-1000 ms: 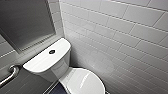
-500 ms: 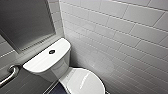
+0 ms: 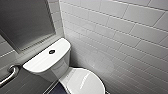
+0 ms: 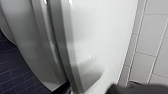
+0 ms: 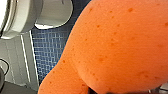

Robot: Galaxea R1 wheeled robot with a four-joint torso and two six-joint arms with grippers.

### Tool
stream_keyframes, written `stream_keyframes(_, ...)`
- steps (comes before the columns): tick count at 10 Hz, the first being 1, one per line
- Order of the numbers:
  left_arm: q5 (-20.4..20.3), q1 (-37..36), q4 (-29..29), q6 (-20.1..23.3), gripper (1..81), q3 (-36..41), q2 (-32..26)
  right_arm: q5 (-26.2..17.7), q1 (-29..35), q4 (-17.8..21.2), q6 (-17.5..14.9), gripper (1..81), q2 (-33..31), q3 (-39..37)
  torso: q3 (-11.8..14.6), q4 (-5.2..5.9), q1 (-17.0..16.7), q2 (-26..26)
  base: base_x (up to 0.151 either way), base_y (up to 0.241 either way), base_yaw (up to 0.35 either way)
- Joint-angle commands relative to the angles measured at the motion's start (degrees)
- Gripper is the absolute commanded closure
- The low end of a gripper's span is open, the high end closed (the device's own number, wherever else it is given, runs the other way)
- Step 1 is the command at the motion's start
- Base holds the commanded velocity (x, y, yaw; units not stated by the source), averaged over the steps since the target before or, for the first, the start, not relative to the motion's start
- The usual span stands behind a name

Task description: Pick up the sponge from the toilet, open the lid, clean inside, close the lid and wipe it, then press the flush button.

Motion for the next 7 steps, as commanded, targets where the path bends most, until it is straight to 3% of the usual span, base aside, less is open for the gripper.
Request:
stream_keyframes(1,-7.6,-10.01,7.12,-1.38,1.0,3.42,0.29,-1.62,0.52,-1.14,0.05,81.1,-2.48,0.14,0.0,0.0,0.0,0.0,0.0,0.0,0.0)
stream_keyframes(4,-9.27,-10.45,15.56,-7.18,1.0,3.33,0.38,-1.62,0.78,-1.14,-0.03,81.1,-2.22,0.14,-0.02,0.0,0.0,0.0,0.0,0.0,0.0)
stream_keyframes(7,-12.87,-10.45,16.71,-10.78,1.0,4.64,-1.11,-1.63,0.79,-1.05,-0.03,81.1,-1.42,-0.74,-0.02,0.0,0.0,0.0,0.0,0.0,0.0)
